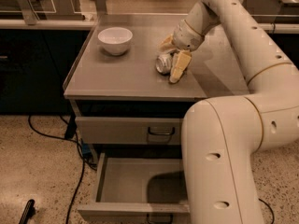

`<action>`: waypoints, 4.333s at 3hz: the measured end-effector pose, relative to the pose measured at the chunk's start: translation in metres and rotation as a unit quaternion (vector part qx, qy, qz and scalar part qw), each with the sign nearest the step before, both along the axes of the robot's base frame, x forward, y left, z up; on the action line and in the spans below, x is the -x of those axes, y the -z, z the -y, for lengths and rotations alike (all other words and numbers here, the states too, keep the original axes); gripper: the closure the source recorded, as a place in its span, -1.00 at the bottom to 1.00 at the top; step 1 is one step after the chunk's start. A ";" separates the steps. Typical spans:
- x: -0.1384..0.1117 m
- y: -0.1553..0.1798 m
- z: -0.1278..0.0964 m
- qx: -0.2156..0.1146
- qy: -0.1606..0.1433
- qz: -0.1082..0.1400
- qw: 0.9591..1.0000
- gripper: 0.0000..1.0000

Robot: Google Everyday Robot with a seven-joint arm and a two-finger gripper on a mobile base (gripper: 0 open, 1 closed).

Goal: Place 7up can into middle drawer

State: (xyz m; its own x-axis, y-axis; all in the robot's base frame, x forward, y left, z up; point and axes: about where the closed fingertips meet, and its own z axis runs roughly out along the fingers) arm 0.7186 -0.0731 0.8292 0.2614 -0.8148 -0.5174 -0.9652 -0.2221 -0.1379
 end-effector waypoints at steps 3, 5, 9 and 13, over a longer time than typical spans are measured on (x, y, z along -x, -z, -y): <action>-0.007 0.002 -0.004 -0.004 0.006 0.009 1.000 0.77; -0.011 -0.010 -0.013 0.005 0.011 0.019 1.000 1.00; 0.109 -0.145 0.017 -0.077 0.205 0.070 0.973 1.00; 0.180 -0.143 0.007 -0.148 0.247 0.115 0.951 1.00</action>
Offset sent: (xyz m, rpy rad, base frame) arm 0.0066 0.0036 -0.0018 0.0080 -0.0161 -0.0107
